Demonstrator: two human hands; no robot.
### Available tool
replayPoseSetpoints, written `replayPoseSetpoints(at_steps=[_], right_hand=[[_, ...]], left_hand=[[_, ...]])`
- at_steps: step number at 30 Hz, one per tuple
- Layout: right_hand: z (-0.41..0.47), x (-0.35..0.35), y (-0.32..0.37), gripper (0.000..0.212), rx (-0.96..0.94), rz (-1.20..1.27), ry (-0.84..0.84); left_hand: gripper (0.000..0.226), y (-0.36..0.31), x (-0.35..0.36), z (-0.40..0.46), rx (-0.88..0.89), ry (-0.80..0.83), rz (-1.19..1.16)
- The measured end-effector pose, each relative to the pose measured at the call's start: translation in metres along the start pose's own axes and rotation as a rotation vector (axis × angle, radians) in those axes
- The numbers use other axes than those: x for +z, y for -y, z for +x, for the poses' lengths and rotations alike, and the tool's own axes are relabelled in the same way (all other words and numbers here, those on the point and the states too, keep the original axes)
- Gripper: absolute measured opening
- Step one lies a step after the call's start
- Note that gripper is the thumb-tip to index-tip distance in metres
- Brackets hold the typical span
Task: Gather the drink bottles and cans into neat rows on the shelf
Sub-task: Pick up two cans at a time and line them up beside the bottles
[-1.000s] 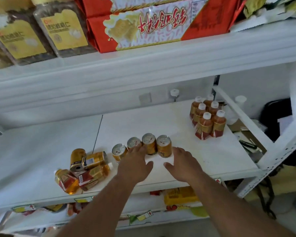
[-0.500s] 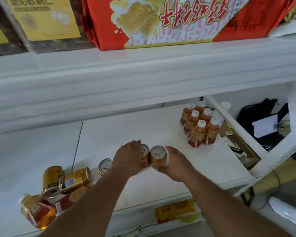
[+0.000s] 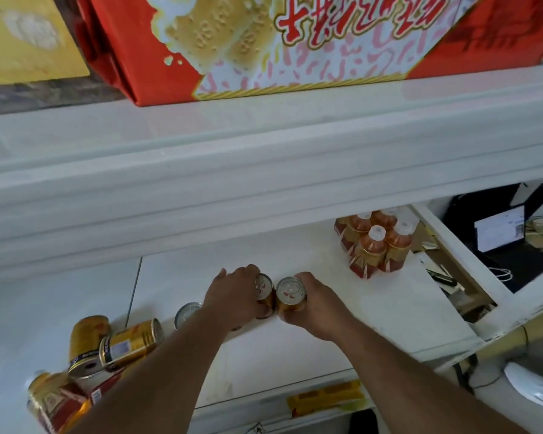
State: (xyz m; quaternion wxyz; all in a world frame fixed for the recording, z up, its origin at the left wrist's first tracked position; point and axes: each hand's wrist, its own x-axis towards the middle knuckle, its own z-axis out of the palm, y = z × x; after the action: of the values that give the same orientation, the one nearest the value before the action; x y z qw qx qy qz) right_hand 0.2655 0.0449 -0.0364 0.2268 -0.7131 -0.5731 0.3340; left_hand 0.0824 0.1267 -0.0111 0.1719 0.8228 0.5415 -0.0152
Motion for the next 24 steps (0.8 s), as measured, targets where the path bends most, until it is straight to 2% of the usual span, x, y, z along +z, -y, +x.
replayPoseSetpoints(at_steps=[6, 12, 15, 24], right_hand=[[0.0, -0.004, -0.001, 0.062, -0.019, 0.043, -0.039], [-0.008, -0.019, 0.005, 0.064, -0.016, 0.077, -0.127], [-0.017, -0.027, 0.009, 0.069, -0.01, 0.105, -0.178], [-0.039, -0.049, 0.019, 0.072, -0.088, 0.137, -0.254]], left_hand=[[0.049, -0.006, -0.01, -0.008, -0.013, -0.041, -0.149], [0.075, -0.01, -0.031, -0.016, -0.031, -0.112, -0.375], [0.068, -0.011, -0.039, -0.023, -0.016, -0.149, -0.468], [0.064, -0.032, -0.046, -0.046, 0.032, -0.236, -0.634]])
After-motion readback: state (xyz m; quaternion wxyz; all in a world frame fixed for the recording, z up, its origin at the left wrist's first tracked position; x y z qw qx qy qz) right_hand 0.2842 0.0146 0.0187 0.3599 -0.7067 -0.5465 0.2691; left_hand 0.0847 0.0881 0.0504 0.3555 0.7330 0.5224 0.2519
